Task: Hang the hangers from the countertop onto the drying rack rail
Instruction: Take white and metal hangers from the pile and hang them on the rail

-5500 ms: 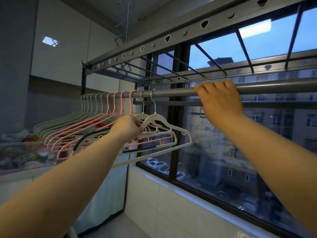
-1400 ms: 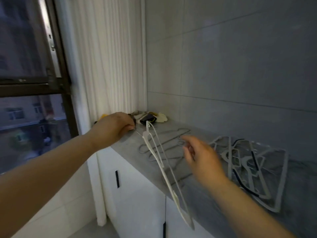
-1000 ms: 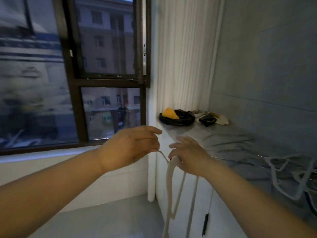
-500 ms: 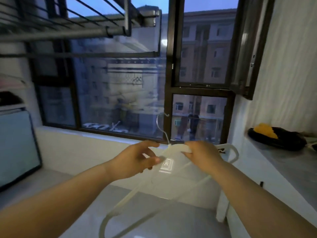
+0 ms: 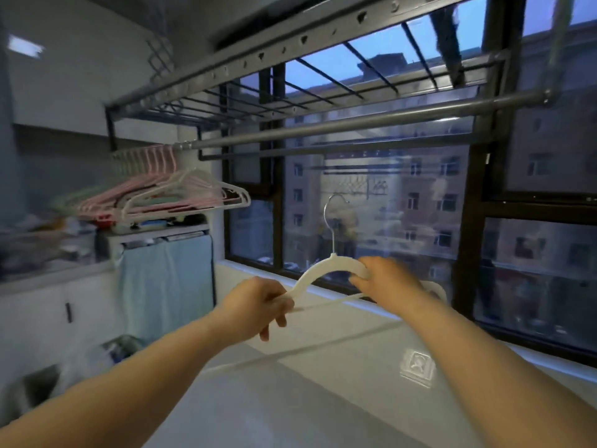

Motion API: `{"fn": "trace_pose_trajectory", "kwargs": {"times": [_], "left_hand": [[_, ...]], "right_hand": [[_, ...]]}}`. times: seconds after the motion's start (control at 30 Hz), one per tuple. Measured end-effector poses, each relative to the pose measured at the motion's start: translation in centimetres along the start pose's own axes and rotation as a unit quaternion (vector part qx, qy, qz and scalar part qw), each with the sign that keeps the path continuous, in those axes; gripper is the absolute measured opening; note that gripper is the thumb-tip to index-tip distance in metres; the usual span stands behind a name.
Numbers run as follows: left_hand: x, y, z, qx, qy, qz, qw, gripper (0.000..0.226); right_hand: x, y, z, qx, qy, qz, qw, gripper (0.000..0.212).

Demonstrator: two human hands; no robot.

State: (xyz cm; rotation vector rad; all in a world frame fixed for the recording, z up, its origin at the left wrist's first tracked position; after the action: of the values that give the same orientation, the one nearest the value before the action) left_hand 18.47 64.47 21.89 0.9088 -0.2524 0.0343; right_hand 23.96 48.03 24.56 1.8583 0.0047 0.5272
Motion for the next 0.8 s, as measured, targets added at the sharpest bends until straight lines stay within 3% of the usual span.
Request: {"fn": "trace_pose_trajectory", "kwargs": {"times": [0.17, 0.33, 0.57, 0.8], "left_hand": [[0.3, 7.8, -6.8, 0.003, 0.061, 0.087, 0.994, 0.028], [0.8, 13.4, -11.6, 0.026, 0.104, 0.146, 0.983, 0.027], [3.8, 19.8, -15.2, 0.097, 0.132, 0.205, 0.965, 0.024], [10.8, 24.7, -18.2, 0.141, 0.140, 0.248, 0.948, 0.022]], "right_hand": [[4.7, -2.4, -8.2, 0.021, 0.065, -0.003, 0.998, 0.013], [9.2, -3.0, -14.8, 0.044, 0.129, 0.014, 0.991, 0.028], [16.4, 0.1, -20.4, -0.043, 0.194, 0.129, 0.971, 0.033], [24.0, 2.4, -25.0, -0.176, 0.282, 0.208, 0.920, 0.035]]}}
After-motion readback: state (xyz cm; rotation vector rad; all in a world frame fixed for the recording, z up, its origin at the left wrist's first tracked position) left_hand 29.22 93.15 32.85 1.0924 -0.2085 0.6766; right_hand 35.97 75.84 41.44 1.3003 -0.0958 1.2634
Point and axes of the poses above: each hand's wrist, its own x-axis towards the middle knuckle, its own y-axis out of the back of the hand, z = x × y, the point moved 10 cm from there along x, towards the middle knuckle, and after that the axes turned 3 degrees about y, right-handed, at the moved point
